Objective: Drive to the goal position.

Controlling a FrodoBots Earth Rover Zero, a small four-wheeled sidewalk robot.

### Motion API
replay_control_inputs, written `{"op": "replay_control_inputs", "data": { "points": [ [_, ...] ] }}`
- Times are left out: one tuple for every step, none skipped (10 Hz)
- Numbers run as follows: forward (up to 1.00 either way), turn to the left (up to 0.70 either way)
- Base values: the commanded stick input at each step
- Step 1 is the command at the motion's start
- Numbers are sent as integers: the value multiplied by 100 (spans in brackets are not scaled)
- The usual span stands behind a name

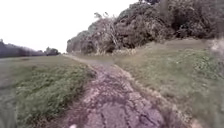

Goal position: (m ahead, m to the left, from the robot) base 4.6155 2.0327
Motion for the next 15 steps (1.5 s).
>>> {"op": "replay_control_inputs", "data": {
  "points": [
    [38,0],
    [35,0],
    [34,0],
    [35,0],
    [34,0],
    [35,0],
    [35,0],
    [34,0],
    [34,0],
    [35,0],
    [34,0],
    [34,0],
    [35,0],
    [34,0],
    [34,0]
  ]
}}
